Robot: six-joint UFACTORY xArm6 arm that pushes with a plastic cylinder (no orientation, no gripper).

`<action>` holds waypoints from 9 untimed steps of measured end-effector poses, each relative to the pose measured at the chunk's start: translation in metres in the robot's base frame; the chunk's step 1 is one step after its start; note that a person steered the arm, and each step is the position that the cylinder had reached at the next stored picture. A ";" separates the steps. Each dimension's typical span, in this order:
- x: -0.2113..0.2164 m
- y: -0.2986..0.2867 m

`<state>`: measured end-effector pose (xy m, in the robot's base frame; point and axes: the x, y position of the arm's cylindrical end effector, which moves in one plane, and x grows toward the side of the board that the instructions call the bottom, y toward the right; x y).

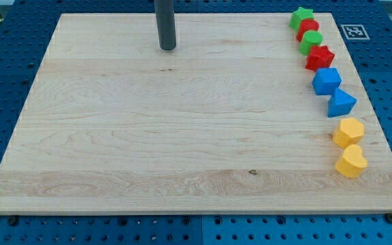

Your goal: Push the green star towards left

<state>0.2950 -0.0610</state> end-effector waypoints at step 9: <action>0.323 0.184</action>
<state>0.6180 0.1228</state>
